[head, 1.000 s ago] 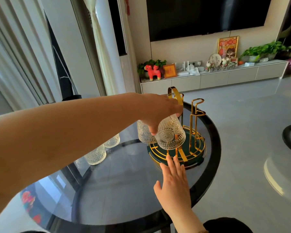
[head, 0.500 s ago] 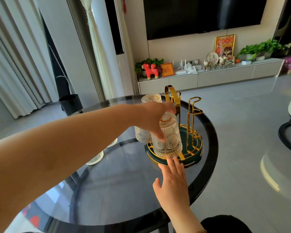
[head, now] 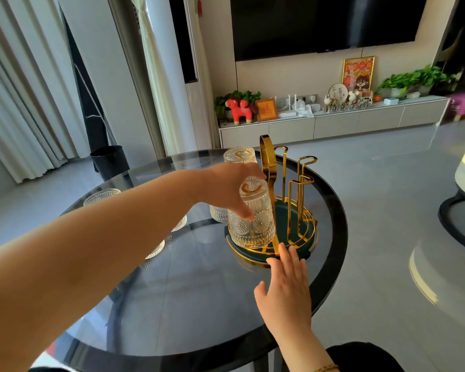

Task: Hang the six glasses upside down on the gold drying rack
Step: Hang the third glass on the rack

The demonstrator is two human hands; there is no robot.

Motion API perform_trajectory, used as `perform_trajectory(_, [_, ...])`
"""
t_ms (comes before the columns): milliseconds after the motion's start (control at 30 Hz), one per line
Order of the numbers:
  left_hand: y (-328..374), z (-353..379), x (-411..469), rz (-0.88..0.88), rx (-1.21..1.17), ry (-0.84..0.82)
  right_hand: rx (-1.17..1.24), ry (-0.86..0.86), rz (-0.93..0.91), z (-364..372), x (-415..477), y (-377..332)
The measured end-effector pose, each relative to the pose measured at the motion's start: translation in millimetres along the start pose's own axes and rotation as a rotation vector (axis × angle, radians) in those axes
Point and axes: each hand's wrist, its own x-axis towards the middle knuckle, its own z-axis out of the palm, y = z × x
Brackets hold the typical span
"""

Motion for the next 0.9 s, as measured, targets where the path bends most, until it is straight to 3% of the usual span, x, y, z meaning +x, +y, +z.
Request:
perform_trajectory(300, [-39.6, -5.7, -30.9, -0.097, -0.034, 0.021, -0.204, -0.166, -0.15, 0.4, -5.3, -30.0])
perform_trajectory(533, [-59.9, 6.2, -57.3, -0.113, -0.157, 0.176, -0.114, -0.259, -0.235, 11.1, -8.8, -37.4])
perform_trajectory(633, [-62.7, 15.1, -71.2, -0.13, -0.284, 0.364, -0.134, -0.241, -0.236, 11.3, -8.9, -34.5])
perform_trajectory(733, [-71.2, 32.3, -93.9, -0.182, -0.379, 0.69, -0.111, -0.236, -0.278, 11.2, -8.7, -36.4])
perform_trajectory(900, [-101.6, 86.8, -133.1, -0.51, -0.608, 1.084, -0.108, -0.303, -0.27, 17.5, -8.0, -27.8])
